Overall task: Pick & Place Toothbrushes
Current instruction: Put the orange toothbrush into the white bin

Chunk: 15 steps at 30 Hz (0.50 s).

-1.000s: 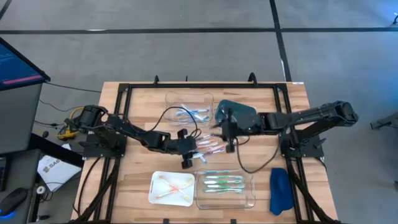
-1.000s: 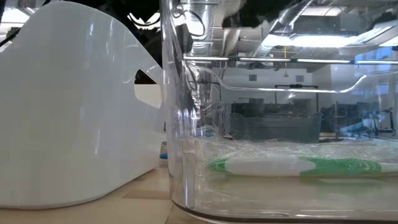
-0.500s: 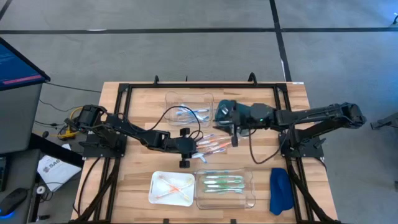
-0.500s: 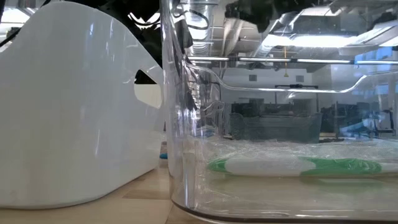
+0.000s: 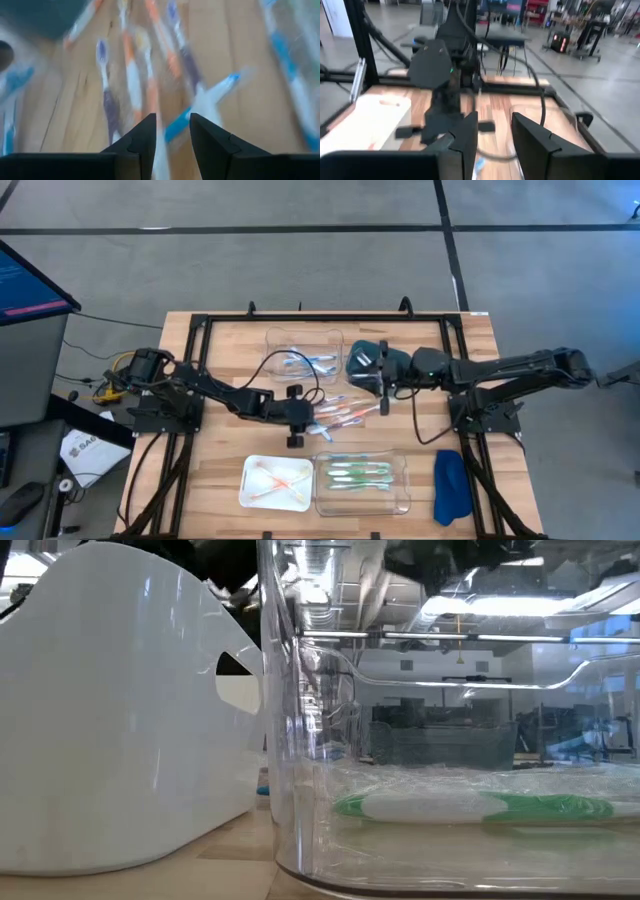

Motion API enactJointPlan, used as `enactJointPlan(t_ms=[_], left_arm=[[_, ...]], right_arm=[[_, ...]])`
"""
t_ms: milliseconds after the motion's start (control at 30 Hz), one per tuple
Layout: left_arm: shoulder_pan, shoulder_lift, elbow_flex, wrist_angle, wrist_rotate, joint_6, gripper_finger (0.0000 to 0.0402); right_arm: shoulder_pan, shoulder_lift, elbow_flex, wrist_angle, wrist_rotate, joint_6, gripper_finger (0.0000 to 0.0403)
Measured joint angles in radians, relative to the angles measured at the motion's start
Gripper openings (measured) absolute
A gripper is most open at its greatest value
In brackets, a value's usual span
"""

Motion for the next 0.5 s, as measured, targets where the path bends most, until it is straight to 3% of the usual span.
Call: enactJointPlan(t_ms=[500], left_arm=[[0.003,0.000,-0.086,0.003,0.029,-0.044,0.0113]], right_arm=[[-0.010,0.020,-0.001,-0.006,0.002,0.004,0.0113]])
